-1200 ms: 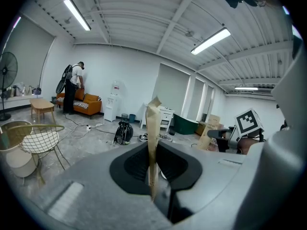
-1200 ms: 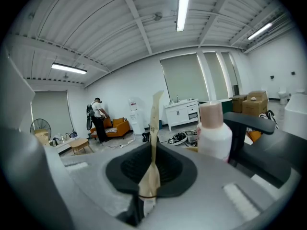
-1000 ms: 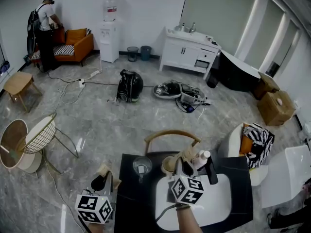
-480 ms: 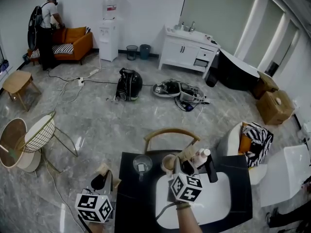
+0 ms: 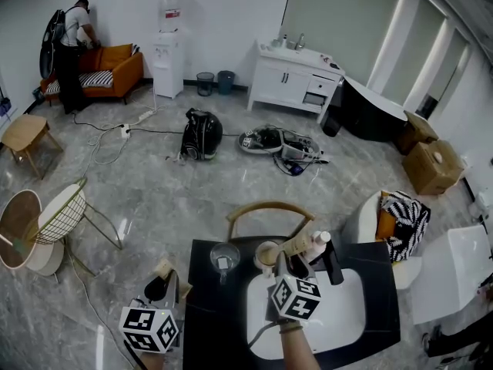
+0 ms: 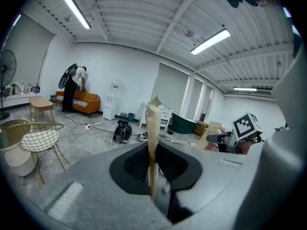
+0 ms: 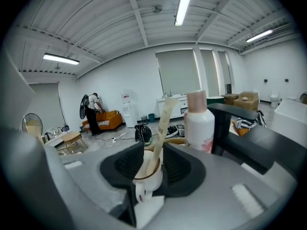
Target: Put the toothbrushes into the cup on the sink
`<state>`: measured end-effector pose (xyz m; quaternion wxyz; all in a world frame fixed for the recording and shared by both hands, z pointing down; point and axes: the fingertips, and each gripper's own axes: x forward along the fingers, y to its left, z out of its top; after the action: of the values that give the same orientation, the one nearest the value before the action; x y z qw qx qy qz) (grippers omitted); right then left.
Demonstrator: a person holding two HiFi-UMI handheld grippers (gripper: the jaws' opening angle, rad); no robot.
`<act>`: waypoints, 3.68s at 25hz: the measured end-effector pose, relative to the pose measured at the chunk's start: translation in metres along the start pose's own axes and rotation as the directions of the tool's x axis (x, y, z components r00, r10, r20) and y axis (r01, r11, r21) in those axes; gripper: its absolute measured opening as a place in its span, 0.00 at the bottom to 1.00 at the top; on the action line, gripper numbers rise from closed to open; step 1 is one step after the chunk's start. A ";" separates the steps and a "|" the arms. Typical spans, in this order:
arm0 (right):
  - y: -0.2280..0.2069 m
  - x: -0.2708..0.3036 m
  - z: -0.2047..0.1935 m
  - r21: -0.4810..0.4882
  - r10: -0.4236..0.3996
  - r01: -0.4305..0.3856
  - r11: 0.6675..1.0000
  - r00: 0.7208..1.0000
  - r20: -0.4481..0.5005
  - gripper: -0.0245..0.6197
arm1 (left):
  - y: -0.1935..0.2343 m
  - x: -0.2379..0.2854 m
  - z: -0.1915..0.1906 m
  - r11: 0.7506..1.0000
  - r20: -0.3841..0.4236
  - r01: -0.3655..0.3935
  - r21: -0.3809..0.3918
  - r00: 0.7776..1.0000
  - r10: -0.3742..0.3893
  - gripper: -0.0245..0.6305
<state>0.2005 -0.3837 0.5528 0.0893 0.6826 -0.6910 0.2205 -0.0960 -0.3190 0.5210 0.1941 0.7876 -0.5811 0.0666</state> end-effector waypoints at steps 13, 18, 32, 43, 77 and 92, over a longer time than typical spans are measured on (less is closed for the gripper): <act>-0.005 -0.026 -0.001 0.004 -0.032 0.032 0.999 0.999 0.004 0.25 | -0.010 -0.012 0.006 1.000 0.019 0.026 0.009 0.999 -0.026 0.10; 0.001 -0.041 -0.003 -0.007 -0.026 0.026 1.000 1.000 -0.003 0.23 | -0.014 -0.018 0.010 0.999 0.032 0.037 0.005 0.999 -0.037 0.10; 0.016 -0.097 -0.007 -0.037 -0.049 0.051 0.998 0.998 0.044 0.06 | -0.042 -0.035 0.021 0.995 0.079 0.095 0.004 0.992 -0.095 0.10; 0.037 -0.132 0.000 -0.060 -0.006 0.010 0.998 0.997 0.077 0.04 | -0.058 -0.053 0.036 0.991 0.129 0.130 0.019 0.983 -0.131 0.10; 0.007 -0.135 -0.015 -0.014 -0.037 0.038 0.999 0.998 0.044 0.04 | -0.102 -0.008 0.068 0.969 0.128 0.227 0.099 0.963 -0.239 0.10; -0.010 -0.119 -0.009 0.015 -0.064 0.064 0.998 0.997 0.036 0.04 | -0.105 0.027 0.083 0.965 0.129 0.239 0.103 0.959 -0.252 0.10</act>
<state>0.2153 -0.2716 0.5118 0.0788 0.7089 -0.6687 0.2098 0.0013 -0.3487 0.4294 0.1250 0.8640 -0.4876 0.0114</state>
